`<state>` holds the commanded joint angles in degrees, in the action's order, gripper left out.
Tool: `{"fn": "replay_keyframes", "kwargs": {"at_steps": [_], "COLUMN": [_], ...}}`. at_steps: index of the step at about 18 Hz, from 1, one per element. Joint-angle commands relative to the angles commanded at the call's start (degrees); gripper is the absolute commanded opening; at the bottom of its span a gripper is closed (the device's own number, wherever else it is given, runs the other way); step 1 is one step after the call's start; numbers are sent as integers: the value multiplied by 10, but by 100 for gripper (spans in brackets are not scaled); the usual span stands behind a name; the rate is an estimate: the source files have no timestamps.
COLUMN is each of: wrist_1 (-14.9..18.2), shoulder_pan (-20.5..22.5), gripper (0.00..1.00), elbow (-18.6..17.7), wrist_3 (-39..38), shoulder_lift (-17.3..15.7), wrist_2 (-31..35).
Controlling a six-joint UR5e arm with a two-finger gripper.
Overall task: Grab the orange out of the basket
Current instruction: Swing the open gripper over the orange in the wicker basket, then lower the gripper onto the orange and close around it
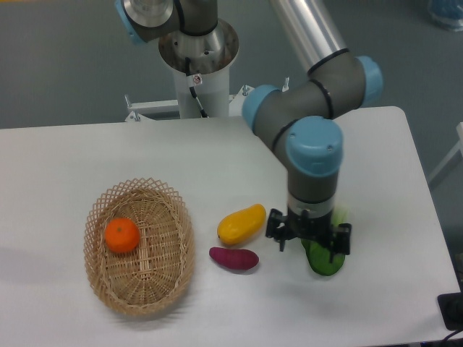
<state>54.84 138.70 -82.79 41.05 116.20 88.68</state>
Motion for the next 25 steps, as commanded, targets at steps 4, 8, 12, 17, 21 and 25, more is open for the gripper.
{"fn": "replay_keyframes", "kwargs": {"at_steps": [4,8,12,17,21,25], "wrist_1": [-2,-3,-5,-4,-6,-10], "shoulder_pan": [-33,-64,-95,-141,-166,-199], "gripper": [100,100,100,100,100,100], "elbow": [-27,-54,-71,-73,-74,-94], "wrist_3": [-11,-15,-5,-5,28,95], "shoulder_lift": [-21,-34,-43,-37,-19,-12], "wrist_2": [-5,-4,-5,-11,-27,-39]}}
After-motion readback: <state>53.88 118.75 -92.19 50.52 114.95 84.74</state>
